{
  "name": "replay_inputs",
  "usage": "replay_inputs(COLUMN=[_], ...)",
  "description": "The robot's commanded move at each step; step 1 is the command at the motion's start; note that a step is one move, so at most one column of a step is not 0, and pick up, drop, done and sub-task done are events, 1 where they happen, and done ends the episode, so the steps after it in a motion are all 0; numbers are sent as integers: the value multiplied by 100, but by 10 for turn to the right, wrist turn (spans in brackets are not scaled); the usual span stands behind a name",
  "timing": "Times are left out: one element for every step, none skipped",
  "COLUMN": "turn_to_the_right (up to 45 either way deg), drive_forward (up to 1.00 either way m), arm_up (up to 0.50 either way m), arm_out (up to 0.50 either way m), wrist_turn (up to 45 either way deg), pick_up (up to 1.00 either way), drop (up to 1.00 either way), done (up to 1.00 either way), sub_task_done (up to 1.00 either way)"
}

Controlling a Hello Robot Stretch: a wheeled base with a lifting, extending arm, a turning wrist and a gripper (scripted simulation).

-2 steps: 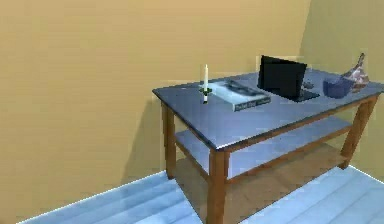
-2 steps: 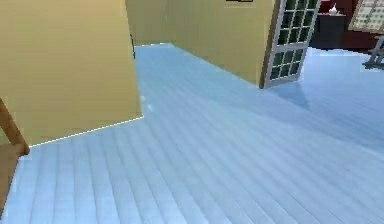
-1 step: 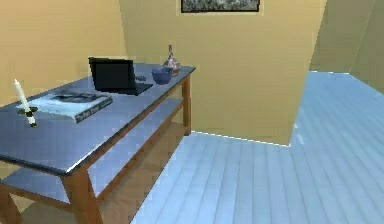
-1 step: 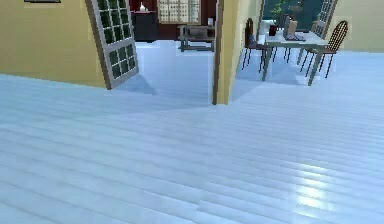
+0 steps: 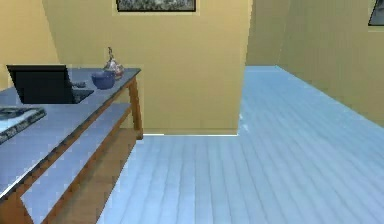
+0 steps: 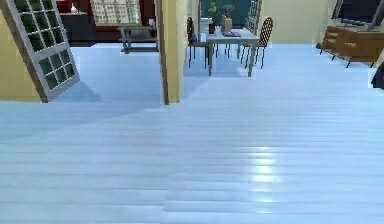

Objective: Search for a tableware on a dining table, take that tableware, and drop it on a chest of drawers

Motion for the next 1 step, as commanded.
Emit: replay_inputs(turn_to_the_right=[0], drive_forward=[100], arm_up=[0], arm_out=[0], wrist_turn=[0], pick_up=[0], drop=[0], done=[0], sub_task_done=[0])
